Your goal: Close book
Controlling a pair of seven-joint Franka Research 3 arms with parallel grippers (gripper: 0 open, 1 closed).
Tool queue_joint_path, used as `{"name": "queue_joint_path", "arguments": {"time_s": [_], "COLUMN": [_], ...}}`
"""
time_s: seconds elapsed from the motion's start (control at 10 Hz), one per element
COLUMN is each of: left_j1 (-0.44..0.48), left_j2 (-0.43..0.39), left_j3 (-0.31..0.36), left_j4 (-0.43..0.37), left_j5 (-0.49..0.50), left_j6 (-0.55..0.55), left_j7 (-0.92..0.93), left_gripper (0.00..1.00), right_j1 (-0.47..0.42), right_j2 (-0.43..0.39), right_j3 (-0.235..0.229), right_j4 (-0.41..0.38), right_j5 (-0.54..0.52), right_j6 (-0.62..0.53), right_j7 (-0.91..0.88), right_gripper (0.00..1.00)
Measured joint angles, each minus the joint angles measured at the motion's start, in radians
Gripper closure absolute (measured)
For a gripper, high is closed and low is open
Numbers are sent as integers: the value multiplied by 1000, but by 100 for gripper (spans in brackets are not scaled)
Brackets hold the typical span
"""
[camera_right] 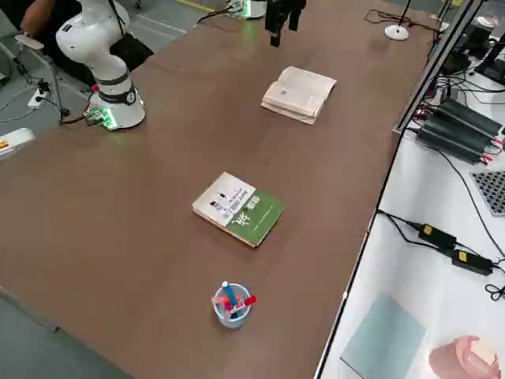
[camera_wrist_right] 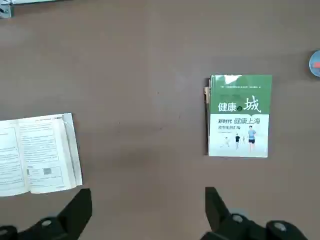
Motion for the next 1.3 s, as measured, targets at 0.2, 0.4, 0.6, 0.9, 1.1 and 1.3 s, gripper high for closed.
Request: {"name": "queue_joint_path", "arguments": {"time_s": [0.2, 0.4, 0.6, 0.9, 1.1, 1.3], "left_j1": [0, -1, -2, -6, -11, -15], "left_j2": [0, 0, 0, 0, 0, 2], "left_j3": [0, 0, -1, -2, -4, -13], "left_j4": [0, 0, 2, 5, 5, 5], "left_j5": [0, 0, 0, 0, 0, 0], "left_j6": [0, -1, -1, -1, -1, -1], "left_j7": [0, 1, 1, 4, 5, 5], "left_gripper": [0, 0, 0, 0, 0, 0], "right_j1": [-10, -14, -14, -14, -14, -14], "right_j2": [-9, -17, -21, -25, -26, -28], "right_j3": [6, 10, 12, 13, 15, 18], "right_j4": [-16, -33, -44, -54, -54, -55], "right_j5": [0, 0, 0, -5, -17, -19], "right_j6": [7, 15, 18, 21, 21, 20], "right_j7": [1, 1, 1, 1, 1, 1], "right_gripper": [0, 0, 0, 0, 0, 0]}}
